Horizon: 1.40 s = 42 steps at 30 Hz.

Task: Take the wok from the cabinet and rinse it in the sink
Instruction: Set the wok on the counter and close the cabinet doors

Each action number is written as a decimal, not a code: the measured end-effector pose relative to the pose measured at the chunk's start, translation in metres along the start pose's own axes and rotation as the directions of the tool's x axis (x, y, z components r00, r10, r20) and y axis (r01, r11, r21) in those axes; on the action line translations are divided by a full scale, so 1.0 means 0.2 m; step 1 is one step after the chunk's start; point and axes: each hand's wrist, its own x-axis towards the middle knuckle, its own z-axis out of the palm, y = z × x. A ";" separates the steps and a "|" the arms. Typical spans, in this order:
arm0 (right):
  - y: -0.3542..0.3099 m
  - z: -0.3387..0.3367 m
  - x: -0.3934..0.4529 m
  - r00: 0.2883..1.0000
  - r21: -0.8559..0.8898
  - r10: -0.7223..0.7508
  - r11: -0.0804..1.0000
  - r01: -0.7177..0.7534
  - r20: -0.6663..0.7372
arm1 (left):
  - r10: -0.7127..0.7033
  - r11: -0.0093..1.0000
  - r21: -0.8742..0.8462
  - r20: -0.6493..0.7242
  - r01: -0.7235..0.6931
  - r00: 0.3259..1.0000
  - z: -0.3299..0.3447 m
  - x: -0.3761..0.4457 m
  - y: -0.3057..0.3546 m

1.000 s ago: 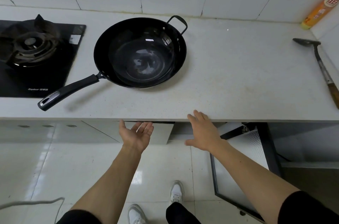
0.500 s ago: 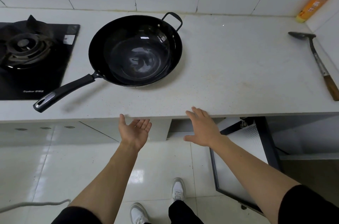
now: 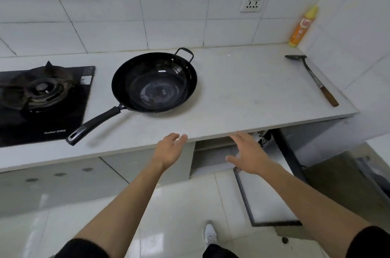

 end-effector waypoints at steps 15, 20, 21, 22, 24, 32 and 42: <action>0.48 -0.04 -0.73 0.908 0.107 0.410 0.910 -0.401 -0.082 | 0.391 0.647 0.615 0.241 -0.451 0.889 0.34 -0.14 0.24; 0.73 0.06 -0.76 0.891 0.185 0.451 0.881 -0.435 -0.052 | 0.380 0.558 0.702 0.259 -0.443 0.888 0.52 -0.13 0.34; 0.79 0.07 -0.76 0.891 0.189 0.452 0.879 -0.439 -0.034 | 0.365 0.549 0.716 0.259 -0.432 0.894 0.56 -0.13 0.36; 0.84 0.09 -0.76 0.890 0.187 0.455 0.876 -0.445 -0.013 | 0.352 0.543 0.726 0.259 -0.421 0.900 0.60 -0.12 0.38; 0.95 0.12 -0.75 0.888 0.188 0.459 0.871 -0.454 0.019 | 0.338 0.531 0.743 0.254 -0.407 0.906 0.68 -0.12 0.44; 1.27 0.24 -0.75 0.810 0.391 0.549 0.712 -0.583 0.207 | 0.293 0.535 0.766 0.227 -0.356 0.929 0.95 -0.11 0.57; 1.43 0.37 -0.74 0.776 0.484 0.519 0.607 -0.630 0.359 | 0.235 0.565 0.777 0.171 -0.277 0.957 0.93 -0.12 0.56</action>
